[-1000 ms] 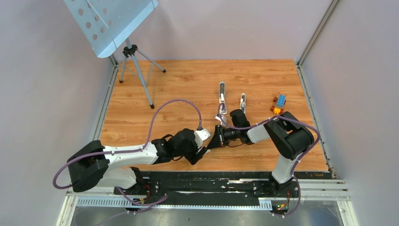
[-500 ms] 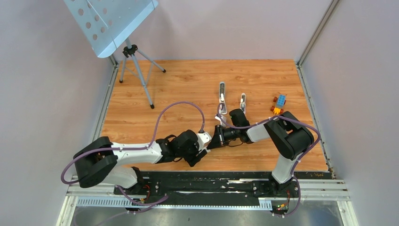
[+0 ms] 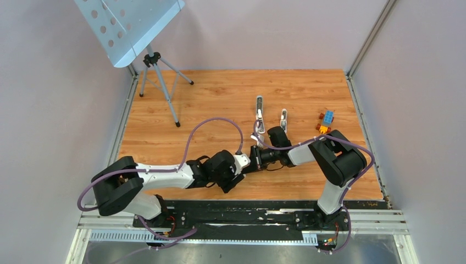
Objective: Load the staples into the stapler
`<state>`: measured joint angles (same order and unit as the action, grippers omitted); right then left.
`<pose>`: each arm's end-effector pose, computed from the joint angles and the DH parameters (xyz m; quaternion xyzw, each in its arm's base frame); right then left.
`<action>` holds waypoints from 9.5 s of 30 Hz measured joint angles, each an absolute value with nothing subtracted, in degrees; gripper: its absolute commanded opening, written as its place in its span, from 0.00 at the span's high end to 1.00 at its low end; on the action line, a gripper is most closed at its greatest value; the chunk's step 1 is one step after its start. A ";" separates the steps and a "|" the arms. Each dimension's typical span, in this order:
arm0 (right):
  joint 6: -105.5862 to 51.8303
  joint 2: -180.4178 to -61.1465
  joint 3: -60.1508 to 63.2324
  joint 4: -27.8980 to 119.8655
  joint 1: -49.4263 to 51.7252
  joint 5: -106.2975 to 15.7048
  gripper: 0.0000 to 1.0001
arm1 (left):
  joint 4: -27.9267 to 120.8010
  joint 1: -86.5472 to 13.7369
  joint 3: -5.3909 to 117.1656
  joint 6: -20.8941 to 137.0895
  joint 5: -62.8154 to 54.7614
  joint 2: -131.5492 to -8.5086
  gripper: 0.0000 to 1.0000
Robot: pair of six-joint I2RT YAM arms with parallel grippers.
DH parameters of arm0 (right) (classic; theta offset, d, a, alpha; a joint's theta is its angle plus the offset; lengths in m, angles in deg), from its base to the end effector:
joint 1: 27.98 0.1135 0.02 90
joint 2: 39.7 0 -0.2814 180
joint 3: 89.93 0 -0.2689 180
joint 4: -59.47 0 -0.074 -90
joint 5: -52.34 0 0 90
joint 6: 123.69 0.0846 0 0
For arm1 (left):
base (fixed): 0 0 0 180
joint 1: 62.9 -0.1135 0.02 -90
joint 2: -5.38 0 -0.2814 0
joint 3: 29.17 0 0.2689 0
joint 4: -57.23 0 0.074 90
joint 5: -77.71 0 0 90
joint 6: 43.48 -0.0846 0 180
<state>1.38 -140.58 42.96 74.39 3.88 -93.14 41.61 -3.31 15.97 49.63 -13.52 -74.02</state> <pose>0.2409 0.2318 0.0964 -0.1785 0.8037 0.5609 0.0872 0.1497 -0.2515 0.1175 0.4412 0.8292 -0.1698 0.2982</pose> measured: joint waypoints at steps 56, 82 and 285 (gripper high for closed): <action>-0.57 -140.04 42.96 72.23 2.61 -94.30 0.99 | 41.59 -3.31 17.37 49.55 -12.91 -75.64 0.57; -2.14 -139.62 42.96 70.30 1.21 -95.08 1.00 | 41.59 -3.31 17.37 49.52 -12.89 -75.64 0.71; -0.15 -139.84 15.64 28.43 37.32 -30.06 0.74 | 42.40 -22.61 -6.89 83.25 -16.10 -32.25 0.70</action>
